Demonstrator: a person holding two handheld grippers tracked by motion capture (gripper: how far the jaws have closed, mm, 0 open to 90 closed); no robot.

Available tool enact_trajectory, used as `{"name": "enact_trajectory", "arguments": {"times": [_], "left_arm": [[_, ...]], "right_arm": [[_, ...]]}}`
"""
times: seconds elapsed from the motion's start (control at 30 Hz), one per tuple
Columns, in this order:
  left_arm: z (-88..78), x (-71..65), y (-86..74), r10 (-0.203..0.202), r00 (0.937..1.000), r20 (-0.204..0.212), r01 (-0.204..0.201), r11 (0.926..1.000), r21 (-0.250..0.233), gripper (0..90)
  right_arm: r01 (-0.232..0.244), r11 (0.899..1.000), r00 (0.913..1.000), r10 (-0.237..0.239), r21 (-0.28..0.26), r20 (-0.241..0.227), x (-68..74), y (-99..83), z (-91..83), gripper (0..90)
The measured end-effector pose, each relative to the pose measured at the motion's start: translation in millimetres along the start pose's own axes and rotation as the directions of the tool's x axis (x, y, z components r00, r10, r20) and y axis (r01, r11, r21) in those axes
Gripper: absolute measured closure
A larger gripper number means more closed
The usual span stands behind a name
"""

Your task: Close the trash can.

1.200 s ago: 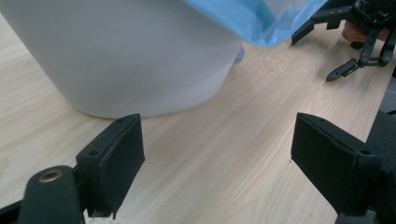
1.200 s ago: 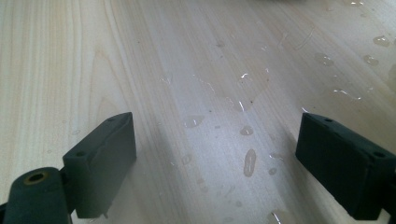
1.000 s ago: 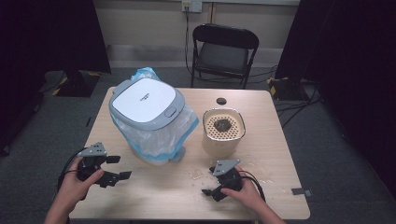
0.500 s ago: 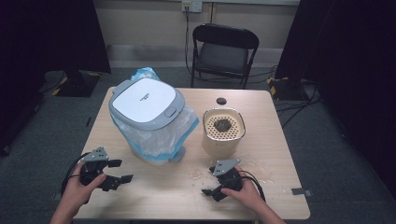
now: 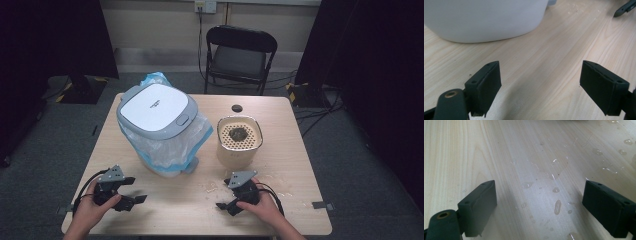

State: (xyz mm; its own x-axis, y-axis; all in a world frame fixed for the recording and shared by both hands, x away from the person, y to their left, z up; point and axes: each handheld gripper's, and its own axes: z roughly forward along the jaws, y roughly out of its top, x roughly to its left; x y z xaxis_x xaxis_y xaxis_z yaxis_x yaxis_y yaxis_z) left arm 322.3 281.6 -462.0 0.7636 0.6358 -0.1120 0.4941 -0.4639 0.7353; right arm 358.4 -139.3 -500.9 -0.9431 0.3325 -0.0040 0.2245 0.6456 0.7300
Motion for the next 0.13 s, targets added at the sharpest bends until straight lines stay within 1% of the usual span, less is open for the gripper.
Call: {"name": "enact_trajectory", "arguments": {"times": [0.03, 0.07, 0.13], "left_arm": [[3.0, -2.6, -0.3, 0.023, 0.9997, 0.005, -0.023, 0.9997, 0.004, 16.9], [3.0, -2.6, -0.3, 0.023, 0.9997, 0.005, -0.023, 0.9997, 0.004, 16.9], [7.6, -6.9, -1.4, 0.042, 0.9990, 0.015, -0.042, 0.9990, 0.013, 16.8]], "right_arm": [[-0.001, 1.000, 1.0000, 0.001, 0.000, 0.000, 0.1, 0.0, 0.0, 11.6], [-0.001, 1.000, 1.0000, 0.001, 0.000, 0.000, 0.1, 0.0, 0.0, 11.6], [-0.001, 1.000, 1.0000, 0.001, 0.000, 0.000, 0.1, 0.0, 0.0, 11.6]]}}
